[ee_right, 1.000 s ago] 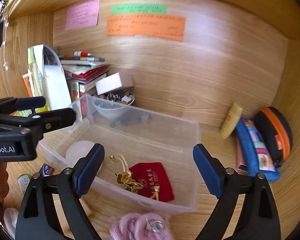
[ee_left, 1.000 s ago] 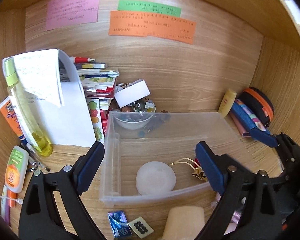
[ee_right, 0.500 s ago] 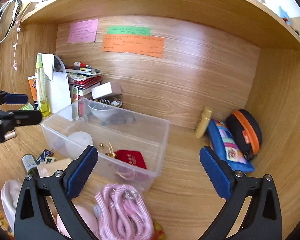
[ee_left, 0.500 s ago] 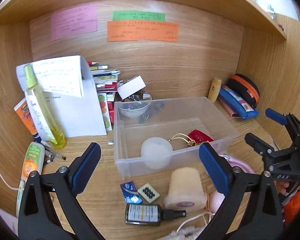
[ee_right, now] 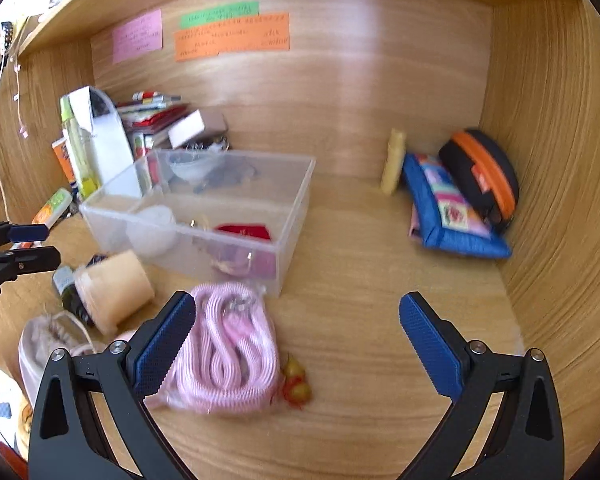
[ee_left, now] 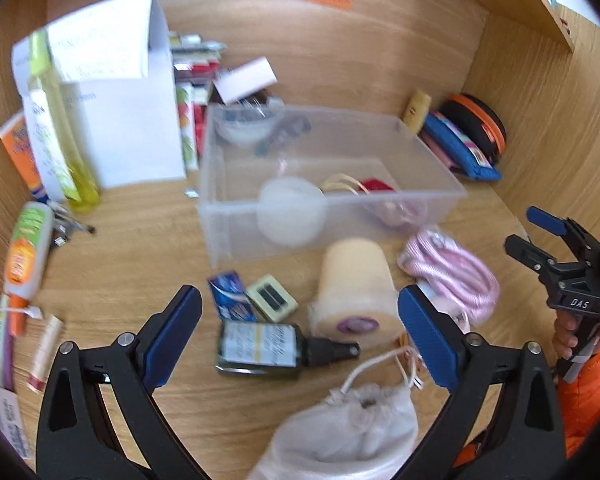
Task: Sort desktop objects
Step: 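Grasp the cream tape roll with the left gripper while the right grasps the bagged pink rope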
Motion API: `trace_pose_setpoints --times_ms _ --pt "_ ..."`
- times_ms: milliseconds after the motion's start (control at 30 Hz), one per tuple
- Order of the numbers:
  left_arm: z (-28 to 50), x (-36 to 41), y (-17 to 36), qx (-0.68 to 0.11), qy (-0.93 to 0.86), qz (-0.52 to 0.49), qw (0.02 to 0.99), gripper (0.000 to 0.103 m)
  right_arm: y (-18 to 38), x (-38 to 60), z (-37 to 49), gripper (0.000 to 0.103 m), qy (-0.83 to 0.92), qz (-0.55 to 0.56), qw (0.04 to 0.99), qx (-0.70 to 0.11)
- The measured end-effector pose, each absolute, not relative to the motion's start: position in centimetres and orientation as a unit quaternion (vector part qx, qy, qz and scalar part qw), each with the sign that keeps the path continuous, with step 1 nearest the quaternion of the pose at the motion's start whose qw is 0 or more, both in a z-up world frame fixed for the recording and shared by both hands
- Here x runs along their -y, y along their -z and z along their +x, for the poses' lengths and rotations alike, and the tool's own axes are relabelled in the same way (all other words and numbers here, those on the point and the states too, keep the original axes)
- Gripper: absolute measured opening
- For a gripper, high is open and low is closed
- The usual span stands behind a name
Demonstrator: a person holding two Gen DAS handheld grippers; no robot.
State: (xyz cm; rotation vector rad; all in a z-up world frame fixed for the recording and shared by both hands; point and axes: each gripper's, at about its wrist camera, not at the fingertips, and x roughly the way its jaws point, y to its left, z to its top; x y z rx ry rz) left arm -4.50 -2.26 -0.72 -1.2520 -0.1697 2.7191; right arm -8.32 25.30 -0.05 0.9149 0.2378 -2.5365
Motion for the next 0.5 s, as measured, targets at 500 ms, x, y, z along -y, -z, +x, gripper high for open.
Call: trace_pose_setpoints --times_ms 500 --pt "-6.2 -2.0 4.0 0.017 -0.88 -0.463 0.105 0.1 3.7 -21.5 -10.1 0.102 0.864 0.402 0.276 -0.13"
